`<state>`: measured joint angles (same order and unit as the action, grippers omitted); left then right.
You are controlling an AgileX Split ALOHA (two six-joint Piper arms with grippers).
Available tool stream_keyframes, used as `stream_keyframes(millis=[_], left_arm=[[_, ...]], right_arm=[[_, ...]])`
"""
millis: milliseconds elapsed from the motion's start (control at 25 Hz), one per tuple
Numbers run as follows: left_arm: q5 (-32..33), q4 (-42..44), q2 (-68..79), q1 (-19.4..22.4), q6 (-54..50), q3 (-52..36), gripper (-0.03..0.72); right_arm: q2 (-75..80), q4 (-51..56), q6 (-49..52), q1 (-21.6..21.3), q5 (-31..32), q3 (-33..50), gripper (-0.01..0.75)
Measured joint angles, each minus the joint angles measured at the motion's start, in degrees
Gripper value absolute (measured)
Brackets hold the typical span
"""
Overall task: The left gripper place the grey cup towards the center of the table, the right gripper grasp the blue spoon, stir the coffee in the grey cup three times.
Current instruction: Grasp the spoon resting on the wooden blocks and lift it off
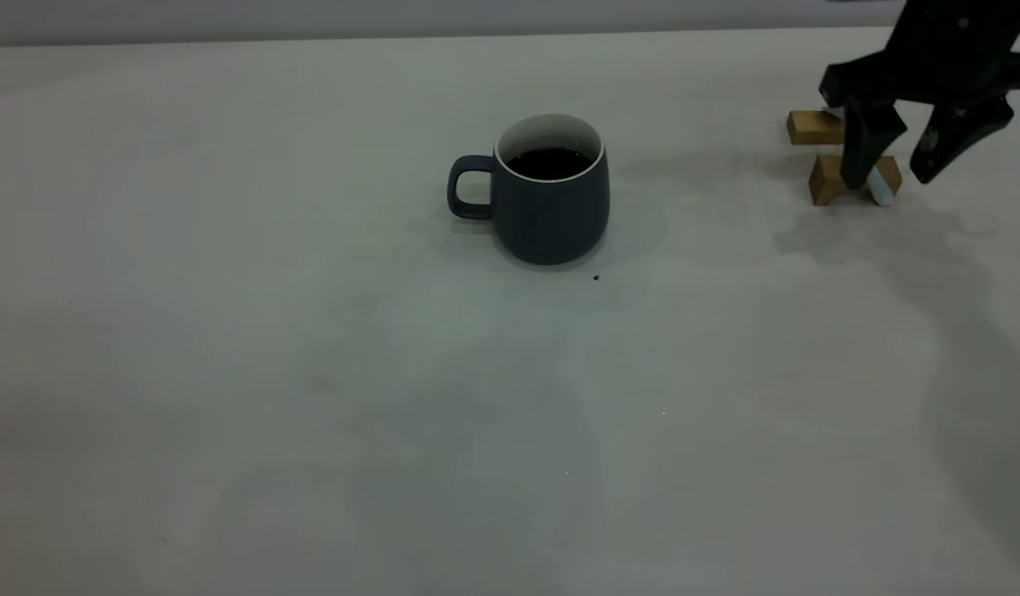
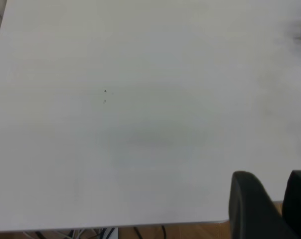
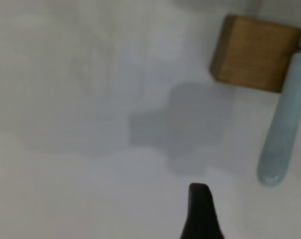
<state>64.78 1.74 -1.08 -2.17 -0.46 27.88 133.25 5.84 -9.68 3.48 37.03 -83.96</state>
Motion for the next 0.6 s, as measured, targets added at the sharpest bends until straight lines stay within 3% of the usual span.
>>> stream_keyframes(millis=[600], left_arm=[[0.0,0.0,0.0,0.0,0.0,0.0,0.237]], right_arm=[[6.4,-1.2,-0.1,-2.3,-1.1,-4.1,0.582]])
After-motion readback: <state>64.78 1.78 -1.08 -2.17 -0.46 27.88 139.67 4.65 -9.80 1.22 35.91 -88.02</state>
